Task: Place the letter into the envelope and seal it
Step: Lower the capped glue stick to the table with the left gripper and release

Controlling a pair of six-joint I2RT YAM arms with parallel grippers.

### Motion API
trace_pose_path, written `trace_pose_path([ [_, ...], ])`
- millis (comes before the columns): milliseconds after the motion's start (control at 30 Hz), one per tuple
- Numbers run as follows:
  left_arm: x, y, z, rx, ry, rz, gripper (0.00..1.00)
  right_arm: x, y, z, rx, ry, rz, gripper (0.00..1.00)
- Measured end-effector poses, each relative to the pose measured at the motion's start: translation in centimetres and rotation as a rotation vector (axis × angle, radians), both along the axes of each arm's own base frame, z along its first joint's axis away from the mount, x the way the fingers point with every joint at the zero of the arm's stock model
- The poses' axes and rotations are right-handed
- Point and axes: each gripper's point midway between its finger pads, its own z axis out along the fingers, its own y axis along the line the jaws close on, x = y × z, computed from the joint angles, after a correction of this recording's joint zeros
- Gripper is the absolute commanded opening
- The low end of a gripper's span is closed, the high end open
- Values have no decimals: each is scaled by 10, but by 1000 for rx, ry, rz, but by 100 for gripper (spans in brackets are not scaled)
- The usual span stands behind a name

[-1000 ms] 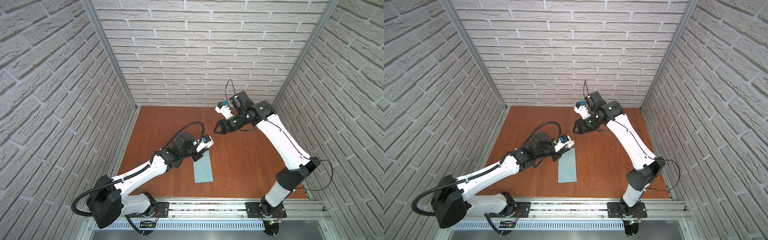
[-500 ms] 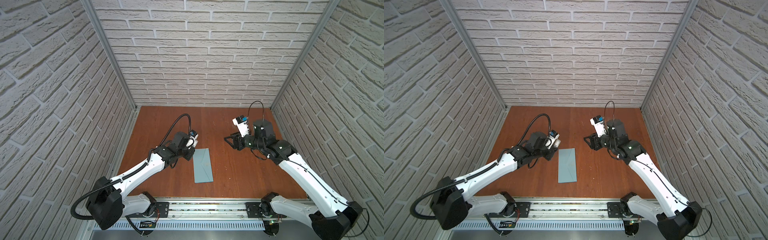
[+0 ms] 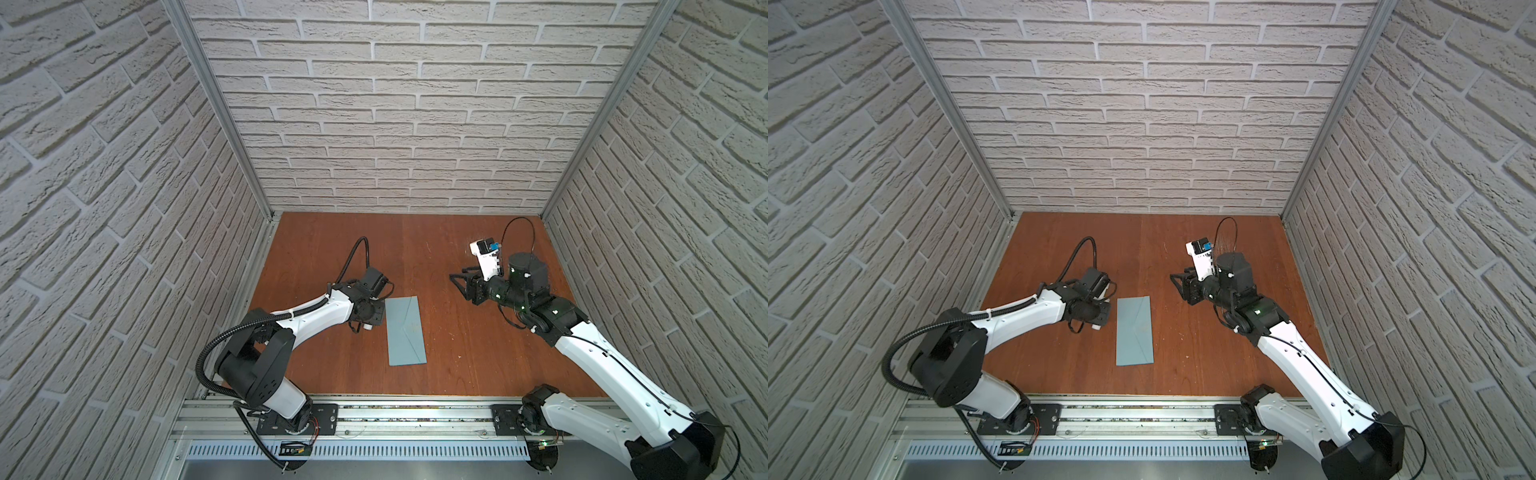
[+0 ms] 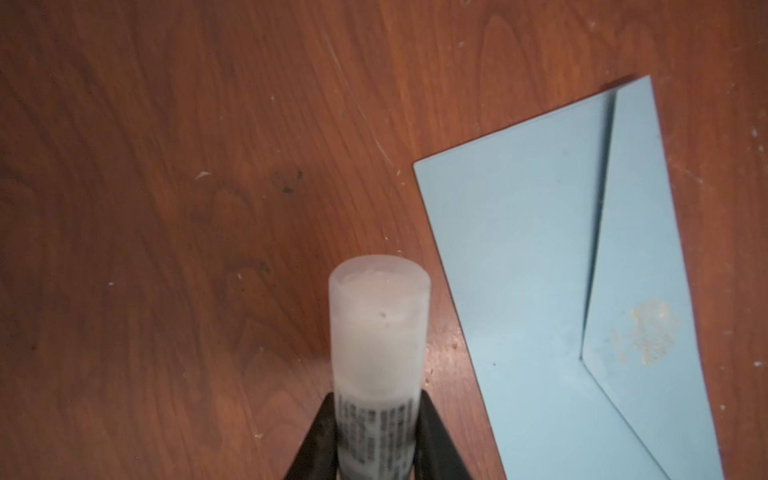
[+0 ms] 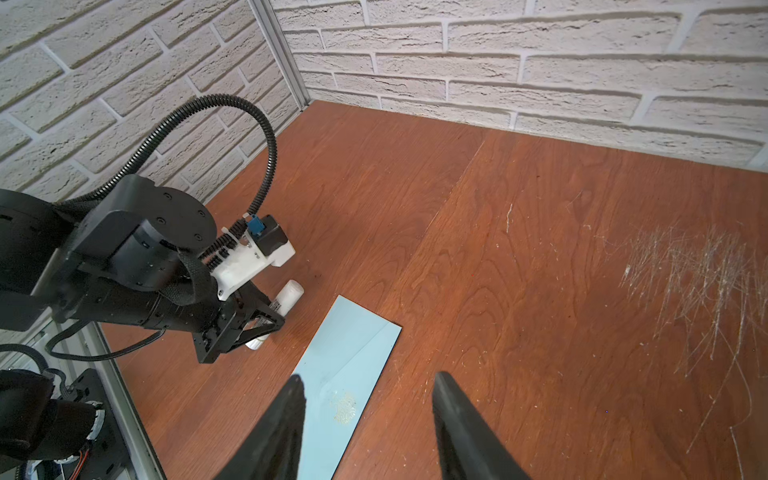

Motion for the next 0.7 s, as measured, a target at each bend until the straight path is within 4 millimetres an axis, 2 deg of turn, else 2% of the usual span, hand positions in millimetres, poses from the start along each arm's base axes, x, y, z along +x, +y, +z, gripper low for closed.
trace_pose_path([
  [133, 1, 8, -11, 13, 37, 56, 4, -3, -3, -18, -13, 38, -11, 51],
  [267, -3, 14, -21, 30, 74, 92, 9, -2, -4, -20, -19, 40, -20, 51],
  [367, -4, 17, -24, 36, 86, 105, 18, -2, -5, -19, -21, 37, -23, 51],
  [567, -7, 19, -32, 48, 114, 119, 44, -1, -7, -20, -30, 36, -31, 51],
  [700, -8, 20, -32, 47, 124, 126, 52, -2, -9, -22, -45, 35, -34, 51],
])
